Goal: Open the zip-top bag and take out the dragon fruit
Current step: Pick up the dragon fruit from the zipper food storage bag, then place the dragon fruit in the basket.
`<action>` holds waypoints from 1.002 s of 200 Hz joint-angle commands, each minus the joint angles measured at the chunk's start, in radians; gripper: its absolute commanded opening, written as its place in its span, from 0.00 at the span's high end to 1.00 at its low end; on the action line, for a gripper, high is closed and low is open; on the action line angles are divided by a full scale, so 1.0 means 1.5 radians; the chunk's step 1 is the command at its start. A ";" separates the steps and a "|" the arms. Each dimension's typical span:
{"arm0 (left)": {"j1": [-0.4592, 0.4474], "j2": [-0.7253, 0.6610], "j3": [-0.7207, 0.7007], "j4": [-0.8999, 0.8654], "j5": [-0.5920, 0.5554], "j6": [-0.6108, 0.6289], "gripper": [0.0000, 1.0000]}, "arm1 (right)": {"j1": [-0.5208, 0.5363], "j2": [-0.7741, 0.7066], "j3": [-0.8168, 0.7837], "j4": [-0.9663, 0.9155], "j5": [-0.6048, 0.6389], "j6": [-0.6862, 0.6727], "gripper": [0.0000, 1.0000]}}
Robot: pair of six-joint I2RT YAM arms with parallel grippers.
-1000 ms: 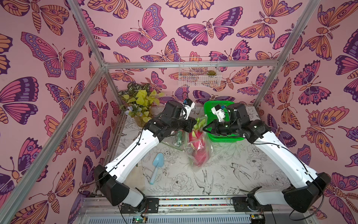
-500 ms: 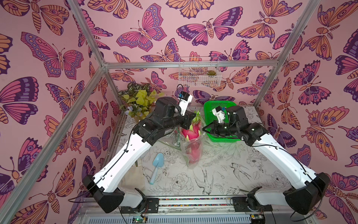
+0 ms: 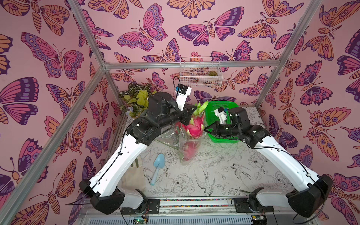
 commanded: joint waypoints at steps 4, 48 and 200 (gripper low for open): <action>-0.004 -0.005 0.052 0.041 0.009 0.006 1.00 | -0.006 0.009 -0.008 0.032 -0.013 0.011 1.00; -0.004 0.040 0.131 0.068 -0.009 0.022 1.00 | -0.006 0.003 -0.031 0.040 -0.026 0.000 1.00; -0.005 0.381 0.405 0.154 0.026 0.030 1.00 | -0.006 -0.204 -0.193 -0.075 -0.012 -0.026 1.00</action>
